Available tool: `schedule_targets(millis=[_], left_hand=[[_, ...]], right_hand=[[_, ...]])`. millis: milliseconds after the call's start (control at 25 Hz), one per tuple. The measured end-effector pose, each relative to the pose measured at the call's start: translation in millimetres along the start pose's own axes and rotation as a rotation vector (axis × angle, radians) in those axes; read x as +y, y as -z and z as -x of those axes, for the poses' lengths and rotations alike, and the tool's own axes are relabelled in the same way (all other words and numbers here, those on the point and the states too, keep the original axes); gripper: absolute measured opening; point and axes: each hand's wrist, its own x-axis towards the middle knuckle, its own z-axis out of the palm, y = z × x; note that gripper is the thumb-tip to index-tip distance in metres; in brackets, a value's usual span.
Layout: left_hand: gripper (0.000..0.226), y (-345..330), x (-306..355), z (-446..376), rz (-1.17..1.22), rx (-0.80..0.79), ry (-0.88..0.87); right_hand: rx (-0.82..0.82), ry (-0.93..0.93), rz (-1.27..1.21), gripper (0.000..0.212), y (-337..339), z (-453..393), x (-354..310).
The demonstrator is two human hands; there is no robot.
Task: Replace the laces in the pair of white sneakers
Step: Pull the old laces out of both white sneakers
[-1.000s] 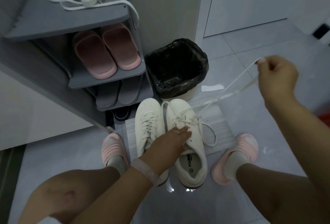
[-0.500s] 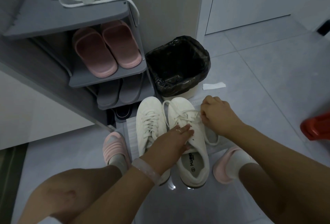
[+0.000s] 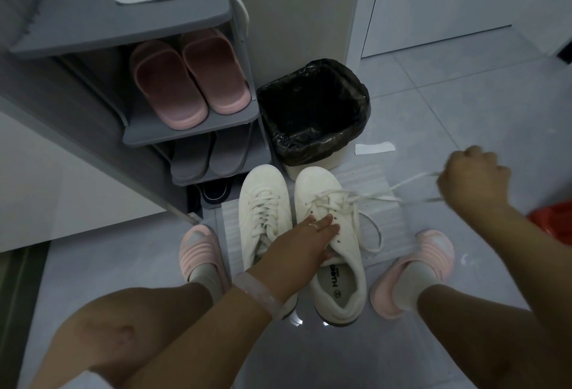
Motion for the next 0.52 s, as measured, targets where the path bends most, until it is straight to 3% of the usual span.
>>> schedule_targets(millis=[120,240,520], left_hand=[[0.055,0,-1,0,-0.021,-0.002,-0.006],[0.056,1,-1,1,-0.041,-0.002,-0.011],[0.054,-1,1,-4,-0.031,-0.028,0.034]], right_hand=[[-0.224,0.424,0.011,0.042,-16,20,-37],[-0.204,0.68,0.024,0.032,-29,39,-67],[0.034,0.503,0.053,0.022,-16,28,-45]])
